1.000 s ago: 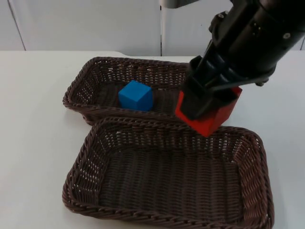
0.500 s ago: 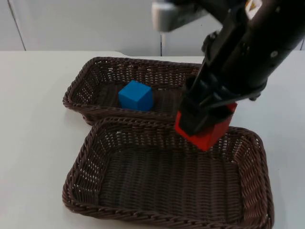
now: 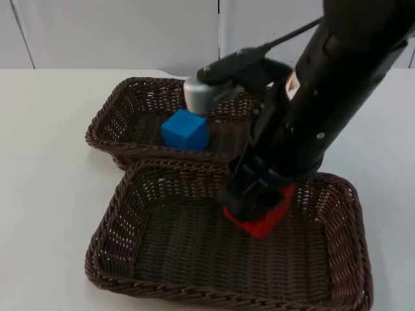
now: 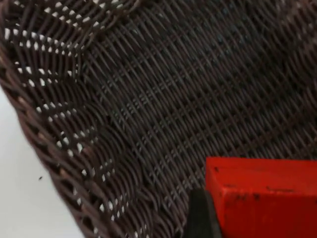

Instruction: Pick up one cube with the left hand and place it into the upper basket. Pick up one cube with the right hand and place it into the lower basket.

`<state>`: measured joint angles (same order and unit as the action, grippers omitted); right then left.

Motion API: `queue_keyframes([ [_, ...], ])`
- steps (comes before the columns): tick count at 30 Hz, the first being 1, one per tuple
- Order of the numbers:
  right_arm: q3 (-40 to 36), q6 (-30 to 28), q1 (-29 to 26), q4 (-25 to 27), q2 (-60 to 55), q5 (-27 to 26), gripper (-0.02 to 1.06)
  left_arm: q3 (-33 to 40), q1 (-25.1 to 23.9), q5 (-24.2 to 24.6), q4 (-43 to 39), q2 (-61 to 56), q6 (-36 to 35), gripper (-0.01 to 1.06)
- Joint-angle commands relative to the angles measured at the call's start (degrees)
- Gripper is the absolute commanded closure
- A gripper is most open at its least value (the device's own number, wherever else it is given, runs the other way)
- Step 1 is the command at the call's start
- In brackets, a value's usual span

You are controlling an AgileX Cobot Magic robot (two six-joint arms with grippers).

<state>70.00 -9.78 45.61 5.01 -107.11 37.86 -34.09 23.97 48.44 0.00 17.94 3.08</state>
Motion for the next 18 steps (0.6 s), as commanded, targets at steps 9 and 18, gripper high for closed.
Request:
queue_keyframes([
  [9,0.38,-0.38,0.4,1.59,-7.14,-3.81,0.98,0.2,-0.05,-0.65,0.0,-0.29,-0.18,0.08],
  [18,0.38,-0.38,0.4,1.72,-8.56,-4.45,0.55,0.2,-0.05,-0.65,0.0,-0.29,-0.18,0.08],
])
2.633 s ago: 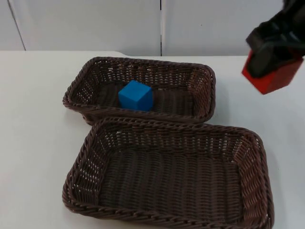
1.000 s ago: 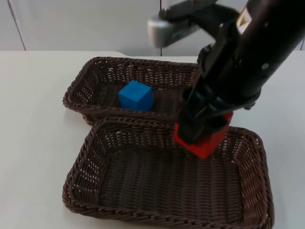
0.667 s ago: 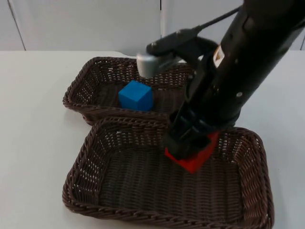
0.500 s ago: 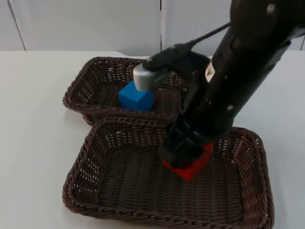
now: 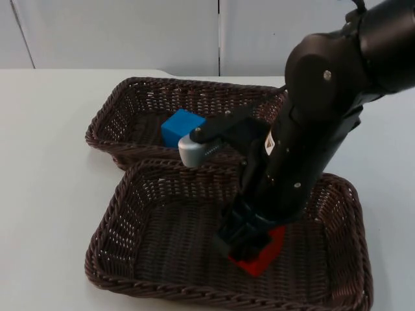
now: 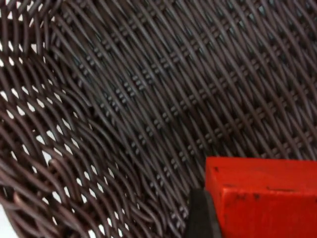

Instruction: Pick up one cube with the left hand and place it into the upper basket. Pick up one cube with the right hand and place it into the lower basket.

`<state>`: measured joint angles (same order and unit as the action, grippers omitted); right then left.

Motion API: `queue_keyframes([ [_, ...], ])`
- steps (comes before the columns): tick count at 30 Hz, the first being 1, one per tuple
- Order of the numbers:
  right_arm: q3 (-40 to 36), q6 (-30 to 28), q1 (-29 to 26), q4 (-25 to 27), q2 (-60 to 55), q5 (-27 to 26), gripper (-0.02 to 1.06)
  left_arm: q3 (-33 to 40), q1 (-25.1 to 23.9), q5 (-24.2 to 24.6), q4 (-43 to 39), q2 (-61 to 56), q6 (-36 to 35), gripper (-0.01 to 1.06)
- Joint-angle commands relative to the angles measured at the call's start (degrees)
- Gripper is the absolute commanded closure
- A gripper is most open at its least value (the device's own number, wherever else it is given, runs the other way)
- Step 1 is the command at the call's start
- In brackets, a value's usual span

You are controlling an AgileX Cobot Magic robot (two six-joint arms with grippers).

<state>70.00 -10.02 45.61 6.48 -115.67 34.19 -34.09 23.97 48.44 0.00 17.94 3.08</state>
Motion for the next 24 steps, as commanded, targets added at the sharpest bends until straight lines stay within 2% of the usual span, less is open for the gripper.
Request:
queue_keyframes([
  [1,0.38,-0.14,0.4,0.25,0.0,-0.78,0.48,0.2,-0.05,-0.65,0.0,-0.29,-0.18,0.08],
  [2,0.38,-0.14,0.4,0.25,0.0,-0.78,0.41,0.2,-0.05,-0.65,0.0,-0.29,-0.18,0.08],
  [3,0.38,-0.14,0.4,0.25,0.0,-0.78,0.41,0.2,-0.05,-0.65,0.0,-0.29,-0.18,0.08],
  [6,0.38,-0.14,0.4,0.25,0.0,-0.78,0.32,0.2,-0.05,-0.65,0.0,-0.29,-0.18,0.08],
  [16,0.38,0.1,0.4,0.15,3.87,-0.78,0.32,0.2,-0.05,-0.51,0.0,-0.29,-0.18,0.08],
  [24,0.38,0.1,0.4,0.26,16.47,-0.45,0.32,0.2,-0.05,-0.51,0.0,-0.29,-0.18,0.08],
])
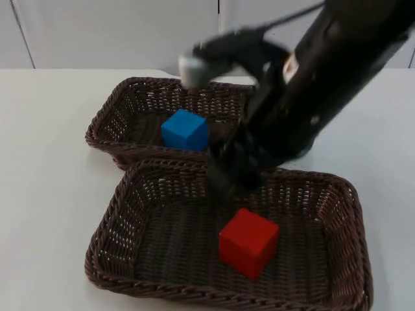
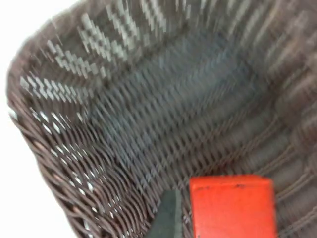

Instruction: Pick up one cube with the left hand and place it into the upper basket. Pick up one cube with the right hand and place it into the lower basket.

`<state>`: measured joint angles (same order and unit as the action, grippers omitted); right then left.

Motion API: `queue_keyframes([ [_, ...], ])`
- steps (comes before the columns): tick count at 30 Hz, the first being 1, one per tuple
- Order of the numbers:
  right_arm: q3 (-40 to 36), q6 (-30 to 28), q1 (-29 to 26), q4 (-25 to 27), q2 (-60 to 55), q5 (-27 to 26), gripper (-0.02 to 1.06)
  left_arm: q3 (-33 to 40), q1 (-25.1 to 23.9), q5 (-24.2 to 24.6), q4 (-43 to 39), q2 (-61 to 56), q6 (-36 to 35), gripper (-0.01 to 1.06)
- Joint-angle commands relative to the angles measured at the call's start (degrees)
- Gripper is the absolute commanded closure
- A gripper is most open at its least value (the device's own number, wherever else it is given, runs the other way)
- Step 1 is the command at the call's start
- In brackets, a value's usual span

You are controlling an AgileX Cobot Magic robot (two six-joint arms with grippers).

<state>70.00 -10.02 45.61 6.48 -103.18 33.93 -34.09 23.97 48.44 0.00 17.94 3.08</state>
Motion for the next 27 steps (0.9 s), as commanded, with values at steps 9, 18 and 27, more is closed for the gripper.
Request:
queue_keyframes([
  [9,0.38,0.1,0.4,0.16,13.63,0.83,0.32,0.2,-0.05,-0.51,0.0,-0.29,-0.18,0.08],
  [18,-2.19,0.1,0.4,0.15,21.78,-0.9,0.32,0.2,-0.05,-0.03,0.0,-0.29,-0.18,0.08],
  [27,-12.63,0.1,0.4,0.15,33.85,-6.82,0.32,0.2,-0.05,0.57,3.63,-0.29,0.24,0.08],
])
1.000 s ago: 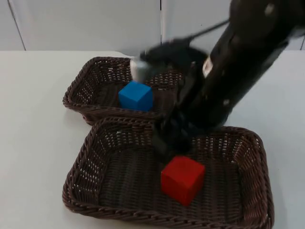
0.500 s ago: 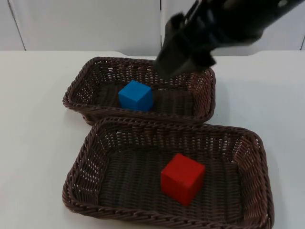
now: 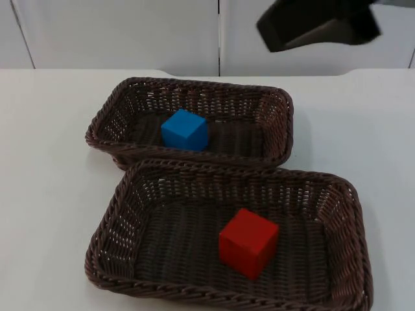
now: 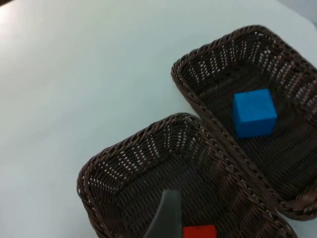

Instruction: Pick up one cube with the left hand and place it into the upper basket. Pick up one cube with the right hand and place it into the lower basket.

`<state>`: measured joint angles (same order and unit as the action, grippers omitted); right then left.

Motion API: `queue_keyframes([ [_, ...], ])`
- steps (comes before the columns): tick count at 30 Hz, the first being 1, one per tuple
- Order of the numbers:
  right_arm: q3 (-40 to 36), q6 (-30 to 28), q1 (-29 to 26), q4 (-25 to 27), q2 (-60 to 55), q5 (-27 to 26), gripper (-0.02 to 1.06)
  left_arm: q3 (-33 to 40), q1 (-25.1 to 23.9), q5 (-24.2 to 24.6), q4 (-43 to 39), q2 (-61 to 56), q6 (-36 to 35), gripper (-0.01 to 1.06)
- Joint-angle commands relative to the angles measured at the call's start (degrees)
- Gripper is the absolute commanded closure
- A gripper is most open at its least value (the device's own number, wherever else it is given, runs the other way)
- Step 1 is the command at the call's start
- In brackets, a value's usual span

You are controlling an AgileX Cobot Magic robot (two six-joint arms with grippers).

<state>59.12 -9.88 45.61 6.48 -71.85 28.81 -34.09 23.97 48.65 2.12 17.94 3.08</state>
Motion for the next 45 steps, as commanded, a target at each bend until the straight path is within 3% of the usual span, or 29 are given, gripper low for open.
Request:
queue_keyframes([
  [1,-1.75,-0.05,0.4,0.15,2.51,-1.69,0.32,0.2,-0.05,0.37,1.5,-0.29,0.24,0.08],
  [16,-13.92,-0.05,0.4,-0.31,21.54,-3.11,0.32,0.2,-0.05,0.73,3.23,-4.43,2.66,0.08],
  [27,-20.99,-0.05,0.4,-0.31,36.36,-1.97,0.32,0.2,-0.05,8.26,1.87,-17.94,1.03,0.08],
  [30,-21.59,0.08,0.4,-0.1,40.42,0.51,0.32,0.67,-0.05,11.45,0.07,-17.94,-0.7,0.08],
  [36,-21.59,0.3,0.3,-0.22,45.55,4.3,0.32,2.84,-0.05,11.23,0.01,-17.94,-1.14,0.08],
  [45,-21.59,0.98,0.3,-0.32,55.12,14.87,0.32,4.68,-0.05,11.66,-0.15,-17.94,-2.42,0.08],
])
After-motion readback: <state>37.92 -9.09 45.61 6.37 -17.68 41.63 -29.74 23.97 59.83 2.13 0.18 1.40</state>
